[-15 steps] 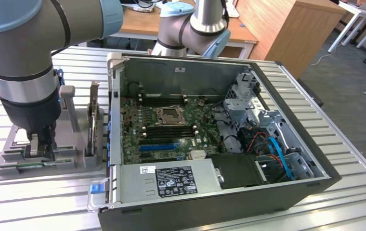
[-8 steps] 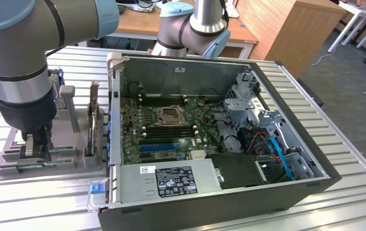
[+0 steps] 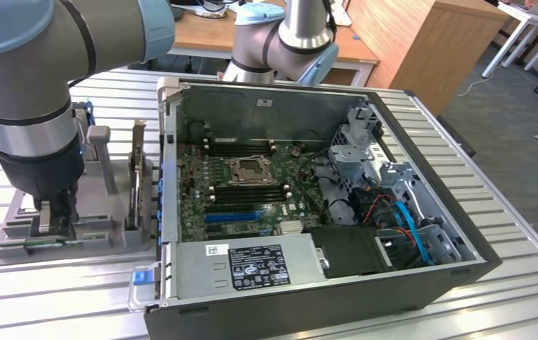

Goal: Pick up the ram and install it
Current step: 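Pick up the ram and move it above insertion slot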

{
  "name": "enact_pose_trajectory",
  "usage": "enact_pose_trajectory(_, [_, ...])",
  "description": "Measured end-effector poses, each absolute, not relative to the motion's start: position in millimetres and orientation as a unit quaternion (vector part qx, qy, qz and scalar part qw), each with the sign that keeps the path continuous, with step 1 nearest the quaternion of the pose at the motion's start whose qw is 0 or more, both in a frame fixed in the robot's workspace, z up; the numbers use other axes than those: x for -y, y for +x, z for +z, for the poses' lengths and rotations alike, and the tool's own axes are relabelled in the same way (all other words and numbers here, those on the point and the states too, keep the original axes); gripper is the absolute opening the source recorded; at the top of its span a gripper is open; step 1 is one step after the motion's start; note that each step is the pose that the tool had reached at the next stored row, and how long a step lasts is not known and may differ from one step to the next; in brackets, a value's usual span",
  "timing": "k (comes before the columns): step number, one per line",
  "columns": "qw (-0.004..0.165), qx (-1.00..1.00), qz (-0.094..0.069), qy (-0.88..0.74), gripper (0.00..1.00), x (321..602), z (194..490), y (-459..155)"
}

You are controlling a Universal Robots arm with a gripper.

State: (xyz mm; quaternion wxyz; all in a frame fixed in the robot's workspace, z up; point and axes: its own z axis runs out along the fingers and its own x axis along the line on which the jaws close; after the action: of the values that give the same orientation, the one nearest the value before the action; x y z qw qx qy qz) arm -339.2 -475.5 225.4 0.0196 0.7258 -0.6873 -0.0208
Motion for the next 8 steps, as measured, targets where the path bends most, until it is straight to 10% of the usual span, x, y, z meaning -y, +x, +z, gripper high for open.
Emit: enact_pose_trajectory(8, [0.02, 0.687, -0.021, 0.726, 0.36, 475.5, 218.3, -339.2])
